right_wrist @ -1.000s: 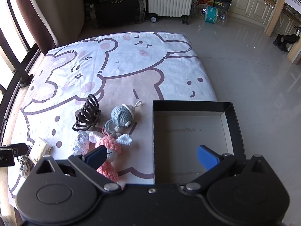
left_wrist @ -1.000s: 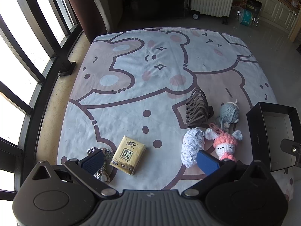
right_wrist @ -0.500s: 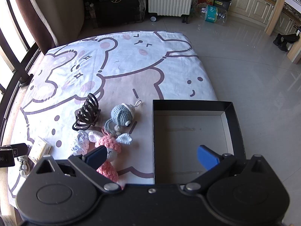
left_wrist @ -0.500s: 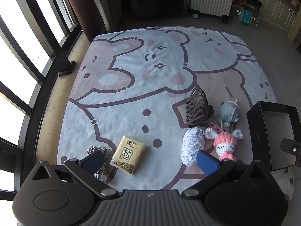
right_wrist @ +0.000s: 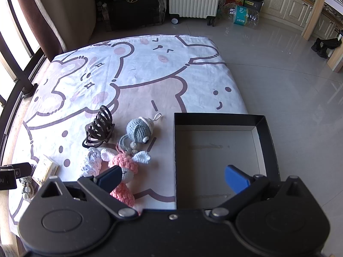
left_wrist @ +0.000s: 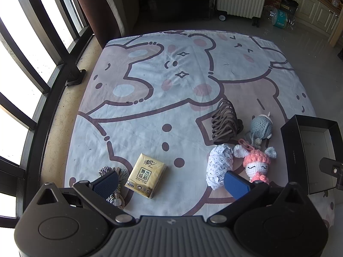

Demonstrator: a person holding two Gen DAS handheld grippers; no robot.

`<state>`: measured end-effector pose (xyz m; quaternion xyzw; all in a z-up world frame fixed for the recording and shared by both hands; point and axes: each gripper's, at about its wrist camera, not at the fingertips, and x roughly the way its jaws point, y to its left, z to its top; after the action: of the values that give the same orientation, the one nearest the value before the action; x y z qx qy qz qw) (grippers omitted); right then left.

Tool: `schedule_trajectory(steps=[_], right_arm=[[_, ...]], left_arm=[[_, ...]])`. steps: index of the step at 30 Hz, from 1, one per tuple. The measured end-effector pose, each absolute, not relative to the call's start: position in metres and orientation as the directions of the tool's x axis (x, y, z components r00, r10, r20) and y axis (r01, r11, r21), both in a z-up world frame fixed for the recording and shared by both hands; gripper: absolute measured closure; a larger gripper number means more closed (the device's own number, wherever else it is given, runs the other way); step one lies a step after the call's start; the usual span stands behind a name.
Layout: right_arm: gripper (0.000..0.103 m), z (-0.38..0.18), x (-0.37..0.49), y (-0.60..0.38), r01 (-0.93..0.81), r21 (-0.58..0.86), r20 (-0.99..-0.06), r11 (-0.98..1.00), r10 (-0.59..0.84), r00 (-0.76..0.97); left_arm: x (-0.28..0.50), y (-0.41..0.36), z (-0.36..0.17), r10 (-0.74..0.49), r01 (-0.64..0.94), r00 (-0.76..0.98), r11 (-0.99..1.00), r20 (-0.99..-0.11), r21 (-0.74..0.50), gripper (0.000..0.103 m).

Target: Organize objects

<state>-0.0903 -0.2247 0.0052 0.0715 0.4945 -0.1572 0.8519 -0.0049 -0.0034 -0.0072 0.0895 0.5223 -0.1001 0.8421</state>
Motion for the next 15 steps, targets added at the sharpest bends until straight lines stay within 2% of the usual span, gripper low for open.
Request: schedule_trajectory(steps=[15], right_arm=[[0.0,0.005,-0.0894,-0.2253,0.339,-0.033,-0.866,0.94,-0.196,0.46]], left_arm=[[-0.0054,-0.0031,-0.008,-0.089,0.288,0.432,0.957,-0.898,0.044,0.0]])
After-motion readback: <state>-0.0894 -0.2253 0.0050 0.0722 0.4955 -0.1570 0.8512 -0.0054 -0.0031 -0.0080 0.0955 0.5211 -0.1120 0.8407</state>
